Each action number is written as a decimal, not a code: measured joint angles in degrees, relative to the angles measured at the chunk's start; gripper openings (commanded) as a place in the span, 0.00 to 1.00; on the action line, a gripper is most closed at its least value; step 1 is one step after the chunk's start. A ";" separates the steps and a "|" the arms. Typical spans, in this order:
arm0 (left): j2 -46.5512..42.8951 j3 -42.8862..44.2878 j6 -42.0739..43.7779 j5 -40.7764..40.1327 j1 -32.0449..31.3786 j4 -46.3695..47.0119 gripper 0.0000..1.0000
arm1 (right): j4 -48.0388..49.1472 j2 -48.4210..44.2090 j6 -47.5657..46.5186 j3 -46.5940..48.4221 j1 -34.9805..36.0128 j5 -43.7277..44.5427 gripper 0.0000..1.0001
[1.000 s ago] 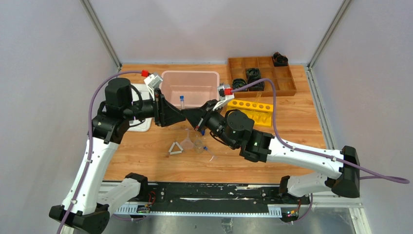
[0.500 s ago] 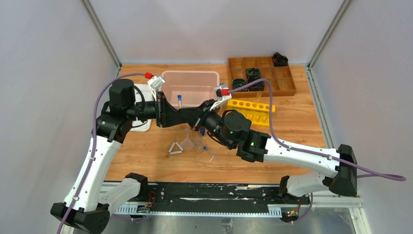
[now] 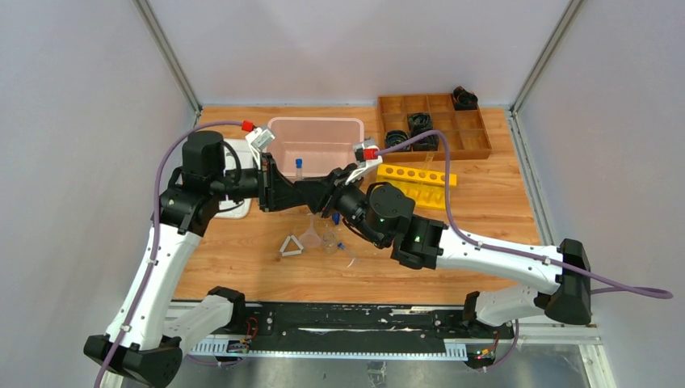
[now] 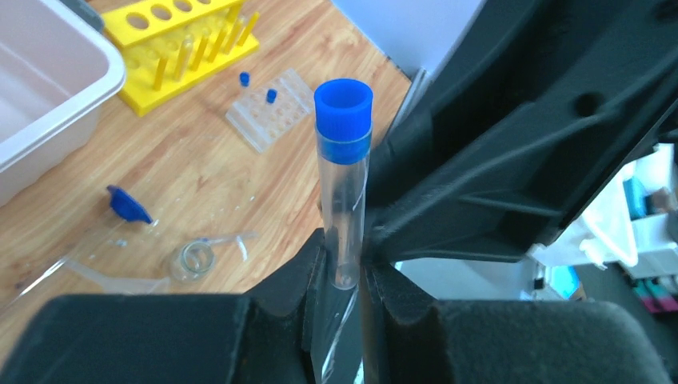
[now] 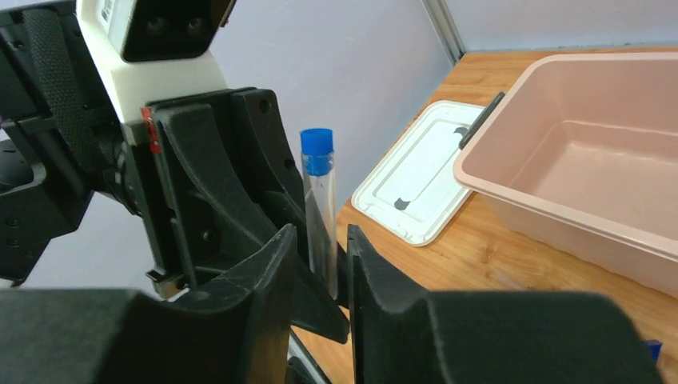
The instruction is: Organize the chemistry lab equipment
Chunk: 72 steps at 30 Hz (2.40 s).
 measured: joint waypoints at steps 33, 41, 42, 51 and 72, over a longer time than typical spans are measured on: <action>-2.93 2.69 36.63 -13.05 0.00 -16.65 0.00 | -40.13 12.61 2.95 29.55 -8.90 -22.60 0.49; -2.95 2.10 37.09 -14.21 0.00 -17.05 0.00 | -40.06 15.28 2.51 31.65 -8.92 -23.15 0.11; -2.93 2.08 37.09 -14.36 0.00 -17.22 0.04 | -40.24 15.30 2.34 31.65 -8.94 -23.15 0.05; -2.95 1.81 36.54 -15.82 -0.04 -17.22 1.00 | -43.50 12.02 0.52 28.39 -11.58 -21.40 0.00; 1.92 1.88 32.33 -24.17 -0.04 -17.22 1.00 | -55.12 -24.26 -7.43 -17.64 -38.91 3.41 0.00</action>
